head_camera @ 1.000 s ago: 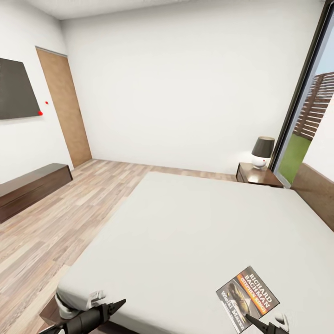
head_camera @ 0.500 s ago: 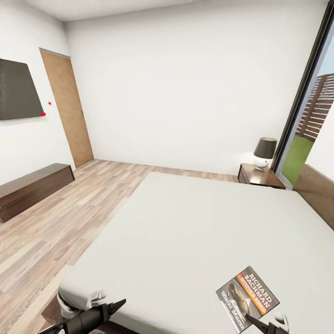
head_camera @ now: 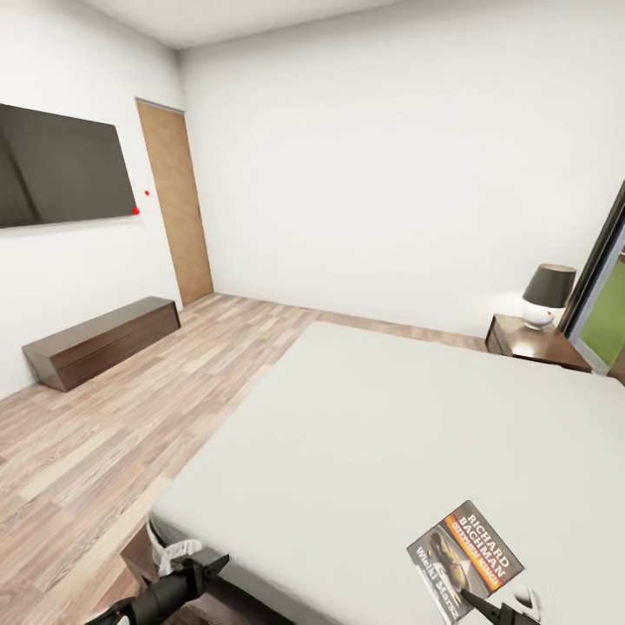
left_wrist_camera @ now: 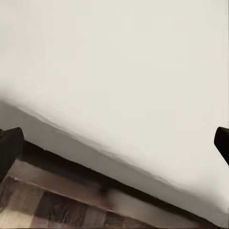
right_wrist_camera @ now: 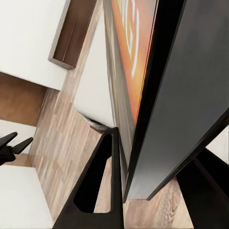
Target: In the bedroom, move the book from the bed onto either nightstand, and place the two sandals side by side next to the bed.
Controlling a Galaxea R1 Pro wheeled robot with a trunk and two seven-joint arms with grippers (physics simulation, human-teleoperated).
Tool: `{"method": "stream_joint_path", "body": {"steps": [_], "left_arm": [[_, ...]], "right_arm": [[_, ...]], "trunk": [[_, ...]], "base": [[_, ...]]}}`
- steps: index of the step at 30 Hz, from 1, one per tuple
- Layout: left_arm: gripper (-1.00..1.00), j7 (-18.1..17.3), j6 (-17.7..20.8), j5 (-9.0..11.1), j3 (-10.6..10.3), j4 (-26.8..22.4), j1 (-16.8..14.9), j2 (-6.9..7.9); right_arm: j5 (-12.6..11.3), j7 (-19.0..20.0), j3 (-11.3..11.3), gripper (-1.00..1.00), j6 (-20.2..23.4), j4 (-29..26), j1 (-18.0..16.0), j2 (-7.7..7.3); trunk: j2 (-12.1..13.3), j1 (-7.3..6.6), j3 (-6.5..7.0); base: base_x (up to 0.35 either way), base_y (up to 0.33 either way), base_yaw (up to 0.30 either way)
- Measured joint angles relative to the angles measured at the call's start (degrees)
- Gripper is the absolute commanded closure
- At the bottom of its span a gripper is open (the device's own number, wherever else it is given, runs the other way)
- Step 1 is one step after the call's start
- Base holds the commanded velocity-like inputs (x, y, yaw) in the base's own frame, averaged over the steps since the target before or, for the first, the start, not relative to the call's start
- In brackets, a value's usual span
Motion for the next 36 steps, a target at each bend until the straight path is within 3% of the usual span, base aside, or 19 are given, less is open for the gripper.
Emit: {"method": "stream_joint_path", "body": {"steps": [2, 5, 10, 12, 15, 17, 19, 36], "left_arm": [[-1.00, 4.36, -0.53, -0.10, -0.02, -0.04, 0.00, -0.82], [-1.00, 8.16, -0.95, -0.14, -0.08, 0.43, 0.00, -1.56], [-1.00, 9.83, -3.80, -0.13, 0.11, 4.92, 0.01, -1.33], [-1.00, 10.05, -5.65, -0.04, 0.11, 8.73, 0.03, -0.45], [-1.00, 10.22, -14.49, 0.06, 0.08, 18.21, 0.04, 0.23], [-1.00, 10.29, -19.27, -0.02, 0.09, 21.39, 0.03, 0.25], [-1.00, 10.33, -21.65, -0.04, 0.10, 22.72, 0.02, 0.24], [-1.00, 10.52, -23.37, -0.06, 0.09, 23.78, 0.02, -0.90]], "right_arm": [[-0.01, -2.82, -0.05, 1.00, 0.00, -0.02, 0.00, -0.01], [-0.05, -5.93, -0.09, 1.00, -0.01, -0.05, 0.00, -0.02], [-0.06, -6.99, -0.10, 1.00, -0.02, -0.07, -0.01, -0.02], [-0.07, -7.08, -0.10, 1.00, -0.02, -0.07, -0.01, -0.02], [-0.05, -7.14, 0.04, 1.00, -0.02, -0.07, 0.00, -0.02], [-0.06, -7.16, 0.04, 1.00, -0.02, -0.07, 0.00, -0.02], [-0.05, -7.17, 0.05, 1.00, -0.02, -0.07, 0.00, -0.02], [-0.06, -7.12, 0.13, 1.00, -0.71, -0.07, 0.00, 0.05]], "trunk": [[0.00, 0.00, 0.00], [0.00, 0.00, 0.00], [0.00, 0.00, 0.00], [0.00, 0.00, 0.00], [0.00, 0.00, 0.00], [-0.01, 0.00, 0.00], [0.00, 0.00, 0.00], [0.00, 0.00, -0.11]], "base": [[0.000, 0.000, 0.268], [0.000, 0.000, 0.262], [0.000, 0.000, 0.254], [0.000, 0.000, 0.250], [0.000, 0.000, 0.245], [0.000, 0.000, 0.242], [0.000, 0.000, 0.241], [0.000, 0.000, 0.264]]}}
